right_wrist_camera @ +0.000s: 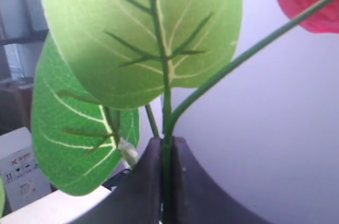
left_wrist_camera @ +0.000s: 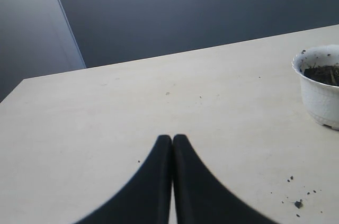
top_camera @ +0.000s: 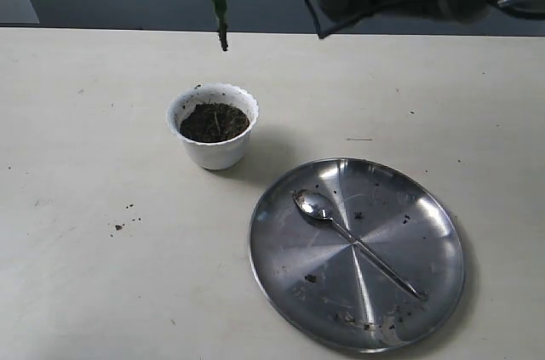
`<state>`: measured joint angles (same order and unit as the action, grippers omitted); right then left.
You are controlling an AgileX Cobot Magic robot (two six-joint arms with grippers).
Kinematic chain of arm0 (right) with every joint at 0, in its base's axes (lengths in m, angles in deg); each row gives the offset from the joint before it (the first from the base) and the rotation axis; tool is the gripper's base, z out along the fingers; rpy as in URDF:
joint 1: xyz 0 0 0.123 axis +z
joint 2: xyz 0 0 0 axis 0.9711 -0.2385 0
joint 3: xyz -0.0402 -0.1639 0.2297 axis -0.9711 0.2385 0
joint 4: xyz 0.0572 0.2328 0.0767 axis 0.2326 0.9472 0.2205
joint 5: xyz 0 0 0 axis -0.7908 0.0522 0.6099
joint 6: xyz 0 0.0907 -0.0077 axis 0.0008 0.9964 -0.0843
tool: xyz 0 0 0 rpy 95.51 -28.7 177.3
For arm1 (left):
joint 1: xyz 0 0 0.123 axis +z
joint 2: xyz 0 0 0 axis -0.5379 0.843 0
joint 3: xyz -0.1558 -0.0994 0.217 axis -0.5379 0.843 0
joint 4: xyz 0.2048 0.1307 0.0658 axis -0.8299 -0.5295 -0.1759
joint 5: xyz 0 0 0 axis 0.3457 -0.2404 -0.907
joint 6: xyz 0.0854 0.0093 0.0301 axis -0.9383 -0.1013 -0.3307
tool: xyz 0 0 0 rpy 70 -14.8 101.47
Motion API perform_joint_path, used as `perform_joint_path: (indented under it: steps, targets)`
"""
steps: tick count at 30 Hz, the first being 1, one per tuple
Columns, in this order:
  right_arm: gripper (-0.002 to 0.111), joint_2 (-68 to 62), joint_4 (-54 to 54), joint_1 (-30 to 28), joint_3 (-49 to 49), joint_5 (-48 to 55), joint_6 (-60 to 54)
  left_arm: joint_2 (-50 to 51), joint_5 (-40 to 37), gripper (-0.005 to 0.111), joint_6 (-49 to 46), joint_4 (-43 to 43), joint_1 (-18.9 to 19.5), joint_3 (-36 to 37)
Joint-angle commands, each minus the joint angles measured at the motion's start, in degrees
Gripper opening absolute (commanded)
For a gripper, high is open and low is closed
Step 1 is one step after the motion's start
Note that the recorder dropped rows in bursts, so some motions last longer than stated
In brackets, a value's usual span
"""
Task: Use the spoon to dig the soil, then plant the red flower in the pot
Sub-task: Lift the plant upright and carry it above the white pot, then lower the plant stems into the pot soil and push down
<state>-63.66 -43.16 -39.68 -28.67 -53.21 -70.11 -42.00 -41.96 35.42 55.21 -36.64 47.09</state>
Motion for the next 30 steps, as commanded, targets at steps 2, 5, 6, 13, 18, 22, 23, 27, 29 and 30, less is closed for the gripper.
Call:
perform_joint_path:
  steps: [2,5,6,13,18,22,23,27,29,30]
  targets:
    - [0.000,-0.33,-7.08,0.70,7.47,-16.50,-0.42,0.19,0.39,0.002,0.21,0.29,-0.13,-0.15]
    - [0.000,-1.69,-7.08,0.42,10.68,-19.47,-0.42,0.19,0.39,0.002,0.21,0.29,-0.13,-0.15]
    - [0.000,-2.16,-6.97,0.42,11.61,-21.44,-0.42,0.19,0.39,0.002,0.21,0.29,-0.13,-0.15]
    - [0.000,-8.58,-2.05,0.54,14.00,-32.97,1.86,0.19,0.39,0.002,0.21,0.29,-0.13,-0.15]
    - [0.000,-12.40,0.44,0.54,14.00,-32.43,1.86,0.19,0.39,0.002,0.21,0.29,-0.13,-0.15]
    - [0.000,-14.22,-4.11,0.54,14.00,-30.15,2.96,0.19,0.39,0.002,0.21,0.29,-0.13,-0.15]
    - [0.000,-14.22,-4.89,0.54,14.00,-28.45,3.24,0.19,0.39,0.002,0.21,0.29,-0.13,-0.15]
    - [0.000,-14.22,-9.06,0.54,14.00,-23.38,7.05,0.19,0.39,0.002,0.21,0.29,-0.13,-0.15]
    - [0.000,-14.22,-10.06,0.54,14.00,-22.51,8.59,0.19,0.39,0.002,0.21,0.29,-0.13,-0.15]
    - [0.000,-14.06,-10.15,0.54,14.00,-21.90,9.07,0.19,0.39,0.002,0.21,0.29,-0.13,-0.15]
